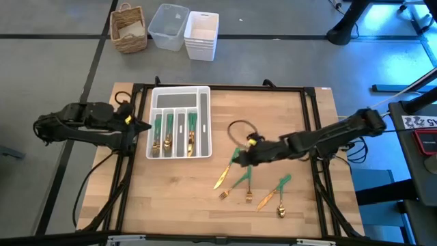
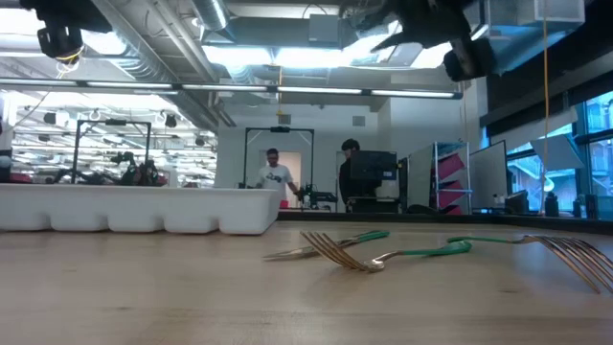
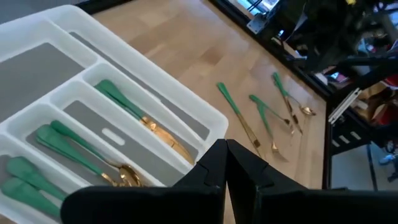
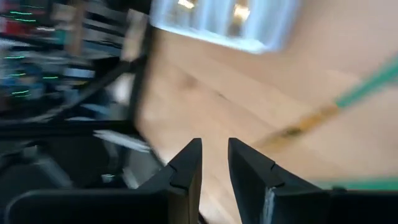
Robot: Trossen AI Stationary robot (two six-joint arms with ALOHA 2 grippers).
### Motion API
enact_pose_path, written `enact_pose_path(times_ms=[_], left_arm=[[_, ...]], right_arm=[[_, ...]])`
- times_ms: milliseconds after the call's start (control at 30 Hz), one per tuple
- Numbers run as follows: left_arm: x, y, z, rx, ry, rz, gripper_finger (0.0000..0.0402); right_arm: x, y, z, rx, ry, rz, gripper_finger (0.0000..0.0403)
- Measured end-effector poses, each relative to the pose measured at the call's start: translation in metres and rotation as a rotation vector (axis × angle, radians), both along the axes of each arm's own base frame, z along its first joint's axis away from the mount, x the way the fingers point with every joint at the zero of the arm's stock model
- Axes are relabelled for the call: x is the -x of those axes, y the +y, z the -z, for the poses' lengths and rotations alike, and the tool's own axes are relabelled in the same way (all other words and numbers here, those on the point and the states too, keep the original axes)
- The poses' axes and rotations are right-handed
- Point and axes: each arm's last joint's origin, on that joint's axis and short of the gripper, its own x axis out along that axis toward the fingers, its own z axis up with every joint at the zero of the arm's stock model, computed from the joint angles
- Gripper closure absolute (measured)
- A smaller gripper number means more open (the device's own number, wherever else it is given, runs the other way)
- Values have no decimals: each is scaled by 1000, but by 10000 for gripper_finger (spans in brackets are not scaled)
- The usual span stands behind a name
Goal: Sort silverware
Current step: Put the green knife into the white silverware tray
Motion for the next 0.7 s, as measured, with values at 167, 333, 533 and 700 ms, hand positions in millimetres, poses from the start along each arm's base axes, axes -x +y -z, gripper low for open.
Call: enact_pose_path(times_ms=[167, 333, 533, 700], left_arm=[[-3, 0, 1, -44, 30, 27, 401], [-7, 0, 2, -60, 57, 37, 401], [-10, 0, 3, -71, 81, 44, 401], [-10, 0, 6, -100, 119, 65, 401]], right_arm=[[-21, 14, 0, -15, 275, 30, 322], [-39, 23, 5, -72, 525, 33, 322], [-55, 35, 46, -197, 738, -24, 322], [-59, 48, 71, -211, 825, -26, 322]])
